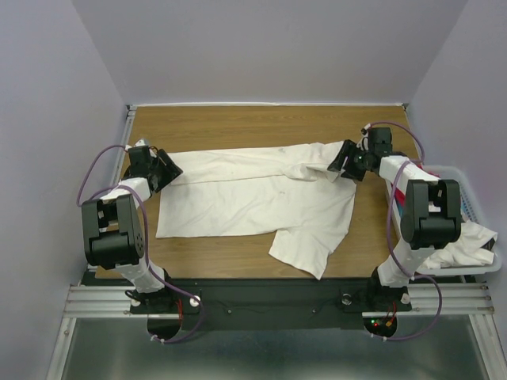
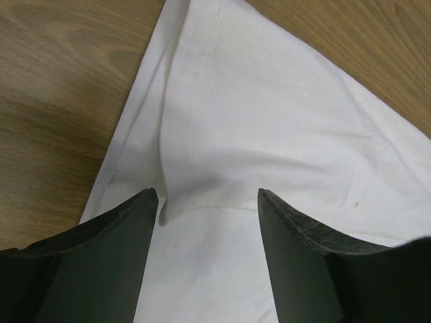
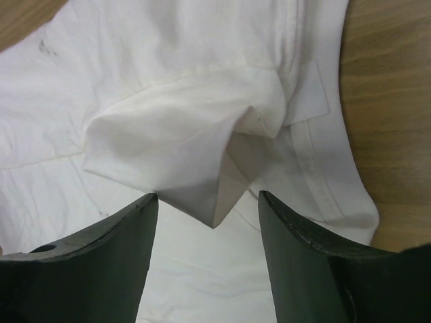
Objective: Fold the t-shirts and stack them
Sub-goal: Fold the tshirt
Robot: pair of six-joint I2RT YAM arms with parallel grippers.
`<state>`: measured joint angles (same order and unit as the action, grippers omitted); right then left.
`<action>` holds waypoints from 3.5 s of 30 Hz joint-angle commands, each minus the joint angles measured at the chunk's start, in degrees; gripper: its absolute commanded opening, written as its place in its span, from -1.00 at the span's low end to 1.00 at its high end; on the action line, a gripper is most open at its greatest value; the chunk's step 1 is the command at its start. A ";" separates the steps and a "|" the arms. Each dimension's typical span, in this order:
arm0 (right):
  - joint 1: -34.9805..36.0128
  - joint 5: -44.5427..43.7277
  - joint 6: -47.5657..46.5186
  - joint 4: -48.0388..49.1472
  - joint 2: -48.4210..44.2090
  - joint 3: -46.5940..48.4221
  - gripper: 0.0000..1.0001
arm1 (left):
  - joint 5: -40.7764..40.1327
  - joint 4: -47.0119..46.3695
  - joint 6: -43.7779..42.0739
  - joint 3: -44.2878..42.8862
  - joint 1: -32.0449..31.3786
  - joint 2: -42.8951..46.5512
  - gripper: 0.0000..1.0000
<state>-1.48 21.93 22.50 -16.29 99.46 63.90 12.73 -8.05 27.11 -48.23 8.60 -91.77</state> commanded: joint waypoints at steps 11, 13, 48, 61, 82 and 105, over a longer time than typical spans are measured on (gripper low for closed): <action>-0.55 5.48 7.20 8.30 0.74 0.00 0.00 | 2.47 -2.76 -0.04 0.15 -0.78 -0.52 0.22; -0.46 8.89 8.08 8.30 0.74 0.00 -0.10 | 2.65 -2.67 -0.04 0.06 -0.78 -0.34 0.22; -1.34 -15.43 8.70 -2.78 0.71 6.05 -0.17 | 3.35 -2.14 -0.22 1.29 -0.78 1.77 0.22; -1.34 -12.01 5.45 -1.90 13.04 16.25 -0.33 | 3.35 -1.61 -0.92 1.29 -0.87 1.50 0.23; -1.34 -8.84 5.80 -1.46 15.24 15.82 -0.52 | 3.62 -1.53 -0.75 0.15 -1.48 -0.43 0.23; -1.34 -7.96 6.24 -1.55 14.45 16.61 -0.99 | -0.69 -0.65 -1.63 -1.95 -1.83 -2.98 -0.66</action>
<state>-2.61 13.39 28.73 -18.92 114.80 78.32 12.97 -8.71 26.63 -47.40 7.09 -95.15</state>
